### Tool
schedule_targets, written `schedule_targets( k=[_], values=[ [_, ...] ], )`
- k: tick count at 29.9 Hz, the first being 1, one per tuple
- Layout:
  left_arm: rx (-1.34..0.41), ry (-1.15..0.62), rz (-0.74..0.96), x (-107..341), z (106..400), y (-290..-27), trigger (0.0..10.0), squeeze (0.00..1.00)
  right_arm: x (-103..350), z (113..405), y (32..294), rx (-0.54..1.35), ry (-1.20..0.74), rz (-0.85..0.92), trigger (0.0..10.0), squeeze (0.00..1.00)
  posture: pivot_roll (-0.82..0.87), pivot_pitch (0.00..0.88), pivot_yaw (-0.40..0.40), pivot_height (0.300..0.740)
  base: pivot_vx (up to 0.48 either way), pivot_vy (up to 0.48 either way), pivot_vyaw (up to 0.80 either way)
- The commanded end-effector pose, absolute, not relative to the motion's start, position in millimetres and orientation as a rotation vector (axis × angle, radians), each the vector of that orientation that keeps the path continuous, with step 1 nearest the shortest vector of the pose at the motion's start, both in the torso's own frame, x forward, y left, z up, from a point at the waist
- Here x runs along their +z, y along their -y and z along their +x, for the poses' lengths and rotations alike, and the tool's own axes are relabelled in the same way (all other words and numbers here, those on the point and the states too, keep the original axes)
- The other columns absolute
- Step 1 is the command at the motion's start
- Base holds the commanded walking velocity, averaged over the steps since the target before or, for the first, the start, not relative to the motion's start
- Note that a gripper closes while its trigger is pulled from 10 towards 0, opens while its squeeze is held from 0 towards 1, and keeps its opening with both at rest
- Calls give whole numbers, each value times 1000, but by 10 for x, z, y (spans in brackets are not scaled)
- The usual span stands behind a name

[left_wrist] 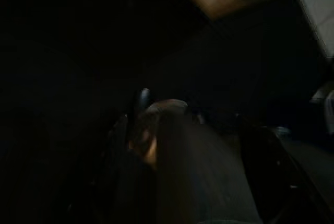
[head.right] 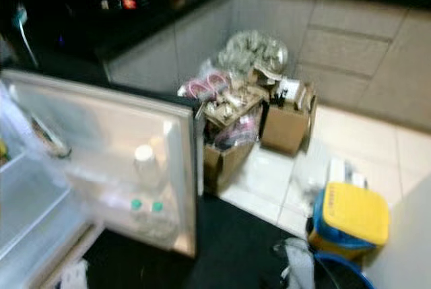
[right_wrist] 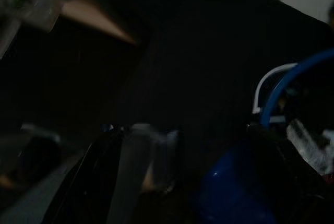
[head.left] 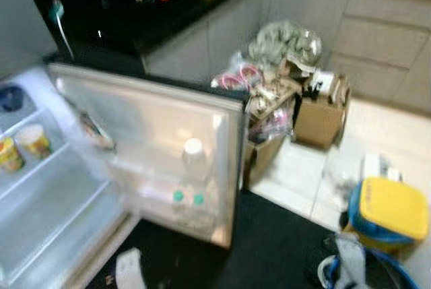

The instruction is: Restocking fridge

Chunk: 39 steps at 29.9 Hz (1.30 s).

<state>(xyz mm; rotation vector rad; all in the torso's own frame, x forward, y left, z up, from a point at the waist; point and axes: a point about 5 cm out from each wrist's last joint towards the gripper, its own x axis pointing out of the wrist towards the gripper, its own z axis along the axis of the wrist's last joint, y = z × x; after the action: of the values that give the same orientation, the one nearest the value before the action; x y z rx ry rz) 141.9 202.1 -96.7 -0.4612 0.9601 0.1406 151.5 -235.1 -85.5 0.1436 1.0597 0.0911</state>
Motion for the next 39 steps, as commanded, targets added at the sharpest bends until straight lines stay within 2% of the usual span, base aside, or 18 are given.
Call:
schedule_targets(
  k=[1, 19, 30, 32, 39],
  values=[
    [154, -983, -470, -994, 1346, -2025, 10000, 0, -850, 1530, 2341, 110, -1057, 135, 10000, 0, -41, 0, 27, 740, 0, 0, 769],
    [144, -973, -469, -982, 1382, -2015, 10000, 0, -854, 1517, 2323, 146, -1061, 125, 10000, 0, -44, 0, 31, 740, 0, 0, 771],
    [139, -966, -473, -978, 1393, -2004, 10000, 0, -834, 1552, 2379, 103, -1046, 82, 10000, 0, -44, 0, 30, 740, 0, 0, 772],
    [117, -968, -473, -978, 1397, -1983, 10000, 0, -825, 1563, 2455, 4, -1044, 54, 10000, 0, -44, 0, 30, 740, 0, 0, 0],
    [115, -988, -465, -989, 1373, -1980, 10000, 0, -844, 1481, 2560, -82, -1100, -4, 10000, 0, -44, 0, 30, 740, 0, -438, 0]
  ],
)
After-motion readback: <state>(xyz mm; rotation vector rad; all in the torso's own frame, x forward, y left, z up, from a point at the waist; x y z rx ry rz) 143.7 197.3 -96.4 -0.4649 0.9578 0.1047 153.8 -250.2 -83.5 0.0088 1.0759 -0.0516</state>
